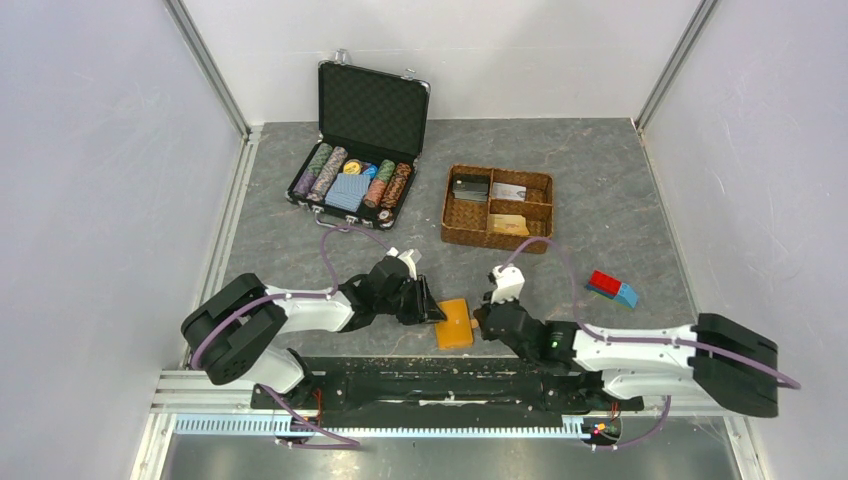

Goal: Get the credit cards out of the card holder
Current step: Open the card holder at the corner of the board.

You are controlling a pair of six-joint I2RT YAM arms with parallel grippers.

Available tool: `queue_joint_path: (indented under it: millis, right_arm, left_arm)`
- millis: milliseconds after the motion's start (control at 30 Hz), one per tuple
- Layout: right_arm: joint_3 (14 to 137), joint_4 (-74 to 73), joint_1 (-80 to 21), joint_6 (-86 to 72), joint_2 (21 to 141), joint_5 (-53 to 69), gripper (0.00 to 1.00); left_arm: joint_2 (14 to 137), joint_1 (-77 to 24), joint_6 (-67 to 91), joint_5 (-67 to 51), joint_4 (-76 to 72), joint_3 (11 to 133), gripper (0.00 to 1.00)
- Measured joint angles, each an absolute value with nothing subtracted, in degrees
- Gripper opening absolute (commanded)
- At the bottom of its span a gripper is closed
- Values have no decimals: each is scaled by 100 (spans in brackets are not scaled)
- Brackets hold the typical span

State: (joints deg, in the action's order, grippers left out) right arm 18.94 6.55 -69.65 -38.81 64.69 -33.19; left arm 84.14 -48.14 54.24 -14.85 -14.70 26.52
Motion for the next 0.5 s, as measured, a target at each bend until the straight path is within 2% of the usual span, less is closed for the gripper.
queue_joint_path:
  millis: [267,400,500]
  right_arm:
    - [1317,801,-6628,-4139,5288,-3304,1]
    - [1201,760,-6613,-4351,5070,-3326,1]
    - [1116,722,-6608,-4460,4936,-3308,0]
  left_arm:
    - [8309,-4869,5419,-1391,-1273,2749,48]
    - [8191,-4884,5395,-1315,-1011,2845,68]
    - [8044,-4882,5271,-1107,-637,2897,78]
